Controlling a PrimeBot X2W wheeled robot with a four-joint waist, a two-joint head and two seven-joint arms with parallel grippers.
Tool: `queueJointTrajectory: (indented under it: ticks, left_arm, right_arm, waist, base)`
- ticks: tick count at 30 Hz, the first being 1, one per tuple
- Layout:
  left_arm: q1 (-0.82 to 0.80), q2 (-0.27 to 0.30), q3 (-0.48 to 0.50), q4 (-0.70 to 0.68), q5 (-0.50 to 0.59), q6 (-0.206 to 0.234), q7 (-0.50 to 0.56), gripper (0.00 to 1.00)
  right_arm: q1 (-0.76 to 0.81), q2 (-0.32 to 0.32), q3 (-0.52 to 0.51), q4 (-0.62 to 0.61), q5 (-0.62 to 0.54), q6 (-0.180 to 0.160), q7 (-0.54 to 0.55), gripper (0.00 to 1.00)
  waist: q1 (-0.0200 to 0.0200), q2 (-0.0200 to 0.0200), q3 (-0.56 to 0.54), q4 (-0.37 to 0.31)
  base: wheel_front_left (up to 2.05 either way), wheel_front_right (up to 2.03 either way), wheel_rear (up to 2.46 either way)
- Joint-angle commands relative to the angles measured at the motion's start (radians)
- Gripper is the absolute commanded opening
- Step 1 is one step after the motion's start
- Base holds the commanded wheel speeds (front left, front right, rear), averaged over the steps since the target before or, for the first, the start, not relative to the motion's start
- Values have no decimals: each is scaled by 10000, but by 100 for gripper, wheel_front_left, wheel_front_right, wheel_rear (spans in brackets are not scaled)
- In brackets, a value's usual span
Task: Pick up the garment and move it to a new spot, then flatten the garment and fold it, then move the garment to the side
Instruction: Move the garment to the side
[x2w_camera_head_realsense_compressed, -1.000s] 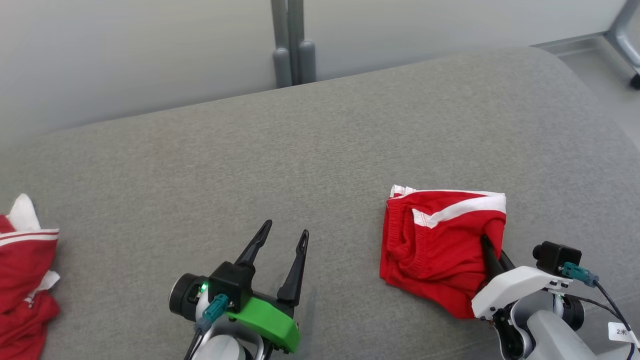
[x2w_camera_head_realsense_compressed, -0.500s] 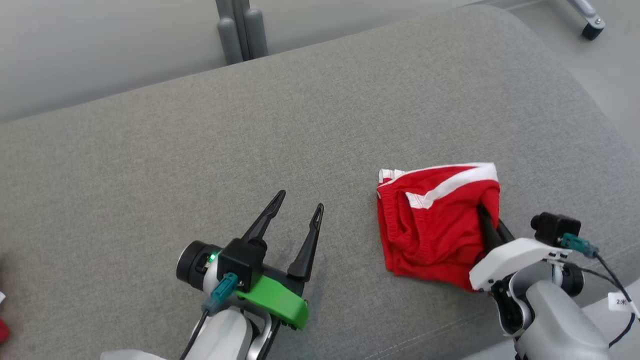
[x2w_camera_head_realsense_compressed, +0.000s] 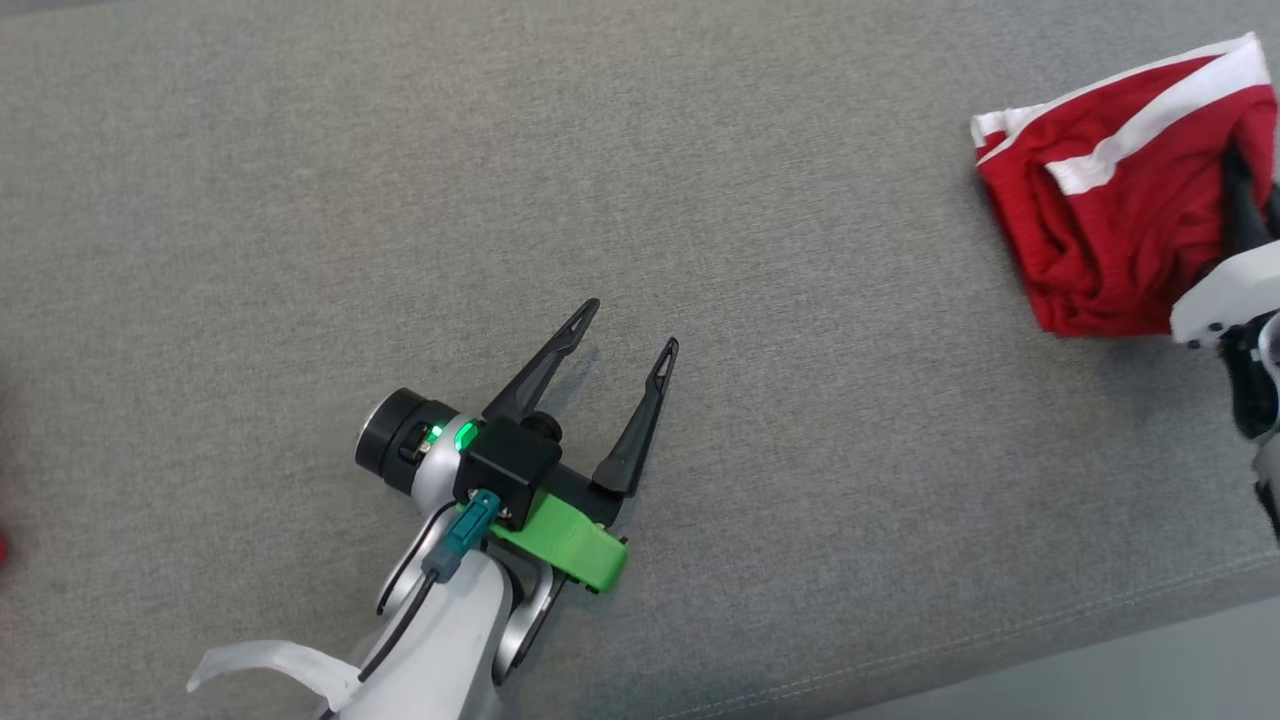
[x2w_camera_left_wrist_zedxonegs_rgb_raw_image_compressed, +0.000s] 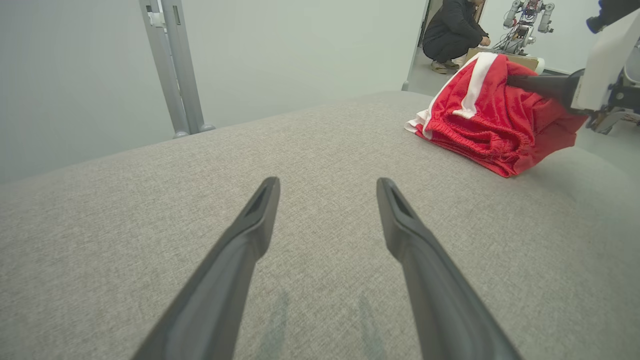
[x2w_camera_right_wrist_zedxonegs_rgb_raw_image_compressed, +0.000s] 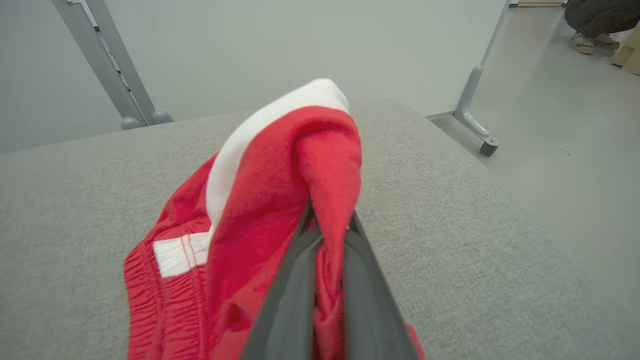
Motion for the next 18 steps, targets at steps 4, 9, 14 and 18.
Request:
queueJointTrajectory:
  ticks: [4,9,14,18]
  left_arm:
    - [-258,58,69,-172,156,-67,-5,100]
    - [-261,63,20,-253,210,-91,-5,100]
    - [-259,56,-40,-256,211,-120,-5,100]
    - [-236,50,-36,-254,202,-127,-5,100]
  right_arm:
    - [-849,-719,-479,697,-451,-3,-26,0]
    - [-1572,-1311,-971,1495,-1081,-3,-28,0]
    - [-2099,-1903,-1791,2176,-1789,-5,-26,7]
    - [-2161,-1995,-2564,2333,-2326,-6,-26,100]
  waist:
    - [-1,-1,1080,1102]
    - [-1,-1,1295,1387]
    - [-1,-1,1337,1618]
    - [-1,-1,1287,1693]
  base:
    - [0,0,0]
    - [0,0,0]
    - [0,0,0]
    - [0,0,0]
